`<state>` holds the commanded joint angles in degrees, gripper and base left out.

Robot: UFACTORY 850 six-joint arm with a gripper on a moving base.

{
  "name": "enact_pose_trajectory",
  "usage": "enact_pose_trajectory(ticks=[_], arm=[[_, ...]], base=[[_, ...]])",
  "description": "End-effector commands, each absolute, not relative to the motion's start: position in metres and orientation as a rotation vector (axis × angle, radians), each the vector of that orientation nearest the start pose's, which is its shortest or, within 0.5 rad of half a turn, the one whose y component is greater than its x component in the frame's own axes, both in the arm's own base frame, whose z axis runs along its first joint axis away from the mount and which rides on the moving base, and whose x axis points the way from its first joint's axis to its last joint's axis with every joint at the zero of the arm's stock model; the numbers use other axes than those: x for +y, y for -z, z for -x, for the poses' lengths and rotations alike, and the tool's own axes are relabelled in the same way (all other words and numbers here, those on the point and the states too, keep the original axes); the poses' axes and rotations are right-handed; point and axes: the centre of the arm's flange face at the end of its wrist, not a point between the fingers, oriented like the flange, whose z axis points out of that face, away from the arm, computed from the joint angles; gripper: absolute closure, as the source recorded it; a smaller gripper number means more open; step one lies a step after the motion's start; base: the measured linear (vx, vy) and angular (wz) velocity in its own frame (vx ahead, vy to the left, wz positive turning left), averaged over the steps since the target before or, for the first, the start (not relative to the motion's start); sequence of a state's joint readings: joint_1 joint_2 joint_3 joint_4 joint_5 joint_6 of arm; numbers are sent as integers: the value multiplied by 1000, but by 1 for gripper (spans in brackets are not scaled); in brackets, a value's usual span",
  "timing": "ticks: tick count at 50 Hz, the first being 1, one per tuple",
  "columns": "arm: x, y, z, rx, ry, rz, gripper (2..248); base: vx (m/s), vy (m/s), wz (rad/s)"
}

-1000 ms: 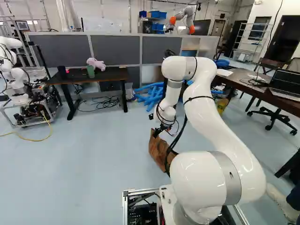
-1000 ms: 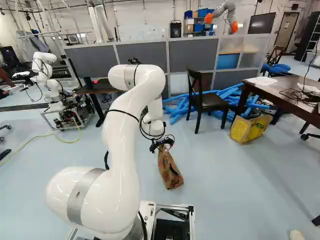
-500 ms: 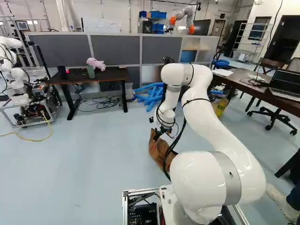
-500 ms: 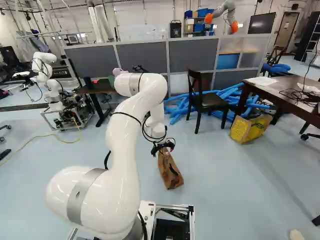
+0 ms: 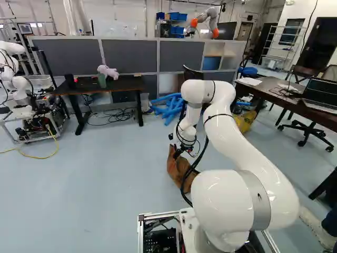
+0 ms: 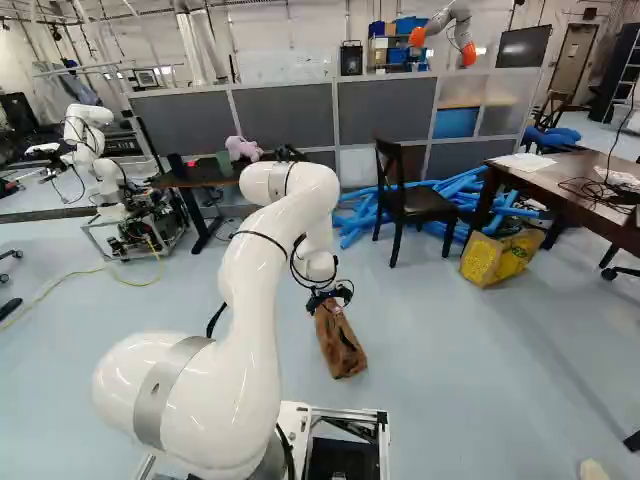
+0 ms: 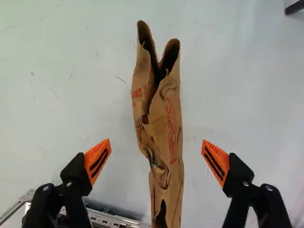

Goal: Pick up the bag on the ground and place it on the table

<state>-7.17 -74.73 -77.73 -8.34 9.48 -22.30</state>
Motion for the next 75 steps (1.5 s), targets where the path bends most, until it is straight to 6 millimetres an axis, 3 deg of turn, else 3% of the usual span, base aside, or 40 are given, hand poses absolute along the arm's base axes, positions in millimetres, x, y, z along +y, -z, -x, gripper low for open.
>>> enact_pose_trajectory(ticks=[22, 46, 58, 59, 64, 65, 69, 70, 74, 75], arm=[[-70, 73, -575, -649, 310, 3105, 3], [-70, 110, -574, -649, 251, 3103, 3], [-70, 116, -574, -649, 250, 3102, 11], [-70, 116, -574, -649, 250, 3102, 47], [-70, 116, -574, -649, 250, 3102, 47], [-70, 116, -574, -649, 250, 3102, 85], [-70, 116, -574, -649, 250, 3102, 85], [-70, 116, -574, -649, 250, 3102, 123], [-70, 116, -574, -649, 250, 3102, 123], [-70, 116, -574, -649, 250, 3102, 161]], base=[[0, 0, 0], [0, 0, 0], [0, 0, 0], [0, 0, 0], [0, 0, 0], [0, 0, 0], [0, 0, 0], [0, 0, 0], [0, 0, 0], [0, 0, 0]])
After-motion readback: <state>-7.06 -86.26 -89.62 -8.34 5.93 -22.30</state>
